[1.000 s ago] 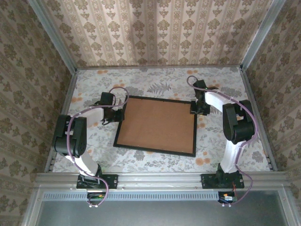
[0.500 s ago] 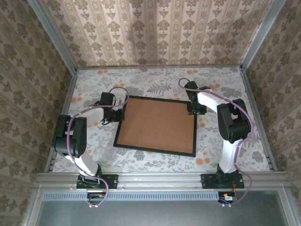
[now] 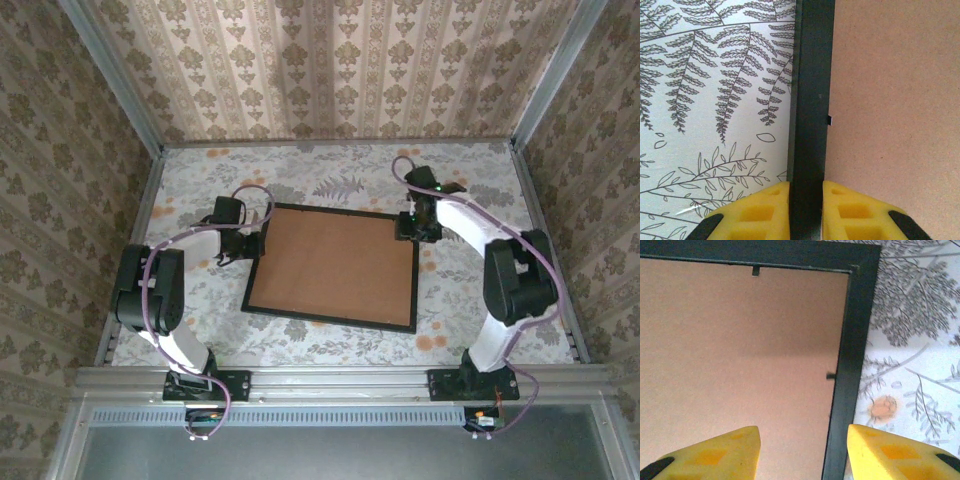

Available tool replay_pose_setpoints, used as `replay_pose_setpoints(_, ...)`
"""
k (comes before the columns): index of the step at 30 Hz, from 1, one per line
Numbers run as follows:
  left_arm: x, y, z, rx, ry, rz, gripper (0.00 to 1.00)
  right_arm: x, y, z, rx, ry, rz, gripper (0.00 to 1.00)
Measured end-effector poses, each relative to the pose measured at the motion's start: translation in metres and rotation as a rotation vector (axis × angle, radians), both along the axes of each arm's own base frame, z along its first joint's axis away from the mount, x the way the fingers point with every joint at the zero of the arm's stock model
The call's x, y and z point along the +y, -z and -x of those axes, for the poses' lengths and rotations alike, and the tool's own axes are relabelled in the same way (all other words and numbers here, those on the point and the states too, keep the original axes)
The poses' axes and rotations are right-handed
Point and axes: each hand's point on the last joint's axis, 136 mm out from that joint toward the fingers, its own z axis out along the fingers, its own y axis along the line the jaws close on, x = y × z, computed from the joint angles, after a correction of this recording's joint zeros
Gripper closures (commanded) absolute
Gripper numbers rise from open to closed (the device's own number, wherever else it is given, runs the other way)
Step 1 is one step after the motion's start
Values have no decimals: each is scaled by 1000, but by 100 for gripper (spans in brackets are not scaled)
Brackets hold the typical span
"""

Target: Put the photo into the frame

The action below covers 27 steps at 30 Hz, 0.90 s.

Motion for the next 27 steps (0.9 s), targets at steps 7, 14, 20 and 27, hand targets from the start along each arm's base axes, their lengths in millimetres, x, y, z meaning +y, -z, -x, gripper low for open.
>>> replay_pose_setpoints(7, 0, 0, 0, 0, 0, 0, 81, -22, 7, 48, 55, 59, -71, 53)
replay_pose_setpoints(14, 0, 0, 0, -1, 0, 0, 81, -15, 32, 105, 184, 58, -118, 58)
replay_pose_setpoints(20, 0, 0, 0, -1, 0, 0, 80, -11, 41, 120, 225, 52, -123, 61)
replay_pose_setpoints(27, 0, 0, 0, -1, 0, 0, 80, -9, 46, 120, 238, 47, -123, 61)
